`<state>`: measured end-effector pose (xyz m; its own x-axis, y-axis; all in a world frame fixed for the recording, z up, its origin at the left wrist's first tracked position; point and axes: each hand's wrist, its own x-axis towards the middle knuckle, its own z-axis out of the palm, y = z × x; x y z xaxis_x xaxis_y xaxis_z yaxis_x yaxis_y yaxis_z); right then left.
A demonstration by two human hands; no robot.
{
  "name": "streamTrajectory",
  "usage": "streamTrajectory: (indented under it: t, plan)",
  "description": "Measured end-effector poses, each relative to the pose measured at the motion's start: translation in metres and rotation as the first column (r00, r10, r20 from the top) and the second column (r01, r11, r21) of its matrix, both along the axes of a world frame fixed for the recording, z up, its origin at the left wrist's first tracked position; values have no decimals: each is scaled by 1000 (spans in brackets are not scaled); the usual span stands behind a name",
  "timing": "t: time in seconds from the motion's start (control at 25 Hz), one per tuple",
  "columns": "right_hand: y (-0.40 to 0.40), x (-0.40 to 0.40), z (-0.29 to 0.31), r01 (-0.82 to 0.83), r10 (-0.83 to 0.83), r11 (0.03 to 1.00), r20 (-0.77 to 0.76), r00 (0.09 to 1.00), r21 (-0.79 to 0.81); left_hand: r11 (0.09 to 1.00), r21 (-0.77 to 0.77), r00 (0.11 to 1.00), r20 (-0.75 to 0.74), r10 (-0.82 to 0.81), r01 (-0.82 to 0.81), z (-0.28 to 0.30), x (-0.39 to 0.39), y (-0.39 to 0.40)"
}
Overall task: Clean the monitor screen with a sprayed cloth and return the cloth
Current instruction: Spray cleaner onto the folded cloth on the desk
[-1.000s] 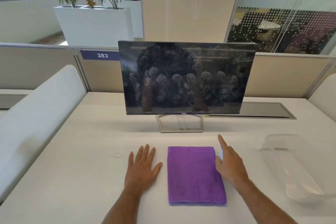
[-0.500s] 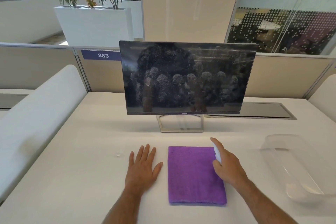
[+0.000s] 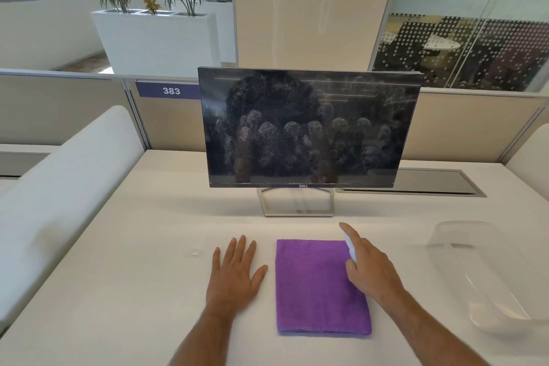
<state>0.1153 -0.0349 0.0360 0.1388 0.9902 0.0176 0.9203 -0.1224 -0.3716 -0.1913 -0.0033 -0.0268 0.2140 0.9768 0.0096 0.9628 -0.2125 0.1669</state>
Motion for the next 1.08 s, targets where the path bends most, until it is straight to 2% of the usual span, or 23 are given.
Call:
streamTrajectory:
  t: [0.28, 0.4, 0.84, 1.08]
  plan:
    - [8, -14, -1, 28, -25, 999, 64, 998, -41, 1000, -2, 1000, -2, -1, 1, -1, -1, 0]
    - [9, -21, 3, 42, -43, 999, 41, 998, 4, 1000, 2, 1000, 2, 0, 0, -2, -1, 1]
    - [17, -51, 6, -70, 69, 997, 43, 997, 33, 1000, -9, 1000, -5, -1, 1, -2, -1, 1]
    - [12, -46, 8, -105, 109, 989, -33, 994, 99, 1000, -14, 1000, -19, 3, -3, -1, 1, 0]
